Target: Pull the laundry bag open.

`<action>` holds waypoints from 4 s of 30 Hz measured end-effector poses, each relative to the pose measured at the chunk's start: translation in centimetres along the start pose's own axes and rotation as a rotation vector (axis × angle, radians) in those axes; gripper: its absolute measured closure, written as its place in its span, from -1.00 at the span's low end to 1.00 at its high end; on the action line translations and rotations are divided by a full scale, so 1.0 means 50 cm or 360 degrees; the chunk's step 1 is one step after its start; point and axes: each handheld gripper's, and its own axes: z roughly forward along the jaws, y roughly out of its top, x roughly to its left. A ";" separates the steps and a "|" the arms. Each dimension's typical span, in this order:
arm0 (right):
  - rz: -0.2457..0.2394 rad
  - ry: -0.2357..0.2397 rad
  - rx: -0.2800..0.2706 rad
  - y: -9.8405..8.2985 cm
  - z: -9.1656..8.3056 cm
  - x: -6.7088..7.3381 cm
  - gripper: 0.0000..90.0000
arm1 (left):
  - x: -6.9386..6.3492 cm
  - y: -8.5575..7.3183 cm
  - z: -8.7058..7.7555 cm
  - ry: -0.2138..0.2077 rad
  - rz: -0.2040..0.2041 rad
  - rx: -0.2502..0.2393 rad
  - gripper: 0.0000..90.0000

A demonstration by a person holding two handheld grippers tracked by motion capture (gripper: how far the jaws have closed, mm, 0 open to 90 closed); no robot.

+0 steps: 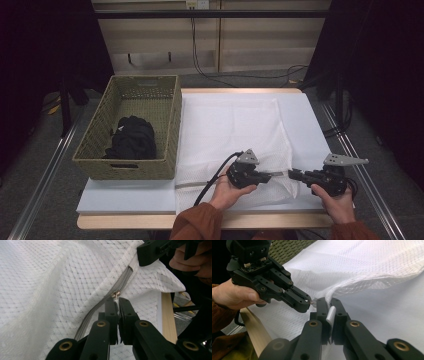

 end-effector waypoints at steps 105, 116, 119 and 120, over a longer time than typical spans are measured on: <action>0.0008 -0.0046 -0.0063 0.003 -0.017 -0.009 0.93 | 0.047 -0.056 -0.107 0.0202 -0.0012 0.0098 0.92; 0.0016 -0.0038 -0.0074 0.004 -0.021 -0.010 0.93 | 0.046 -0.059 -0.113 0.0209 -0.0006 0.0097 0.92; 0.0013 -0.0055 -0.0063 0.004 -0.019 -0.009 0.94 | 0.049 -0.061 -0.113 0.0214 -0.0007 0.0111 0.92; 0.0014 -0.0047 -0.0070 0.005 -0.021 -0.009 0.94 | 0.049 -0.062 -0.115 0.0221 -0.0007 0.0109 0.92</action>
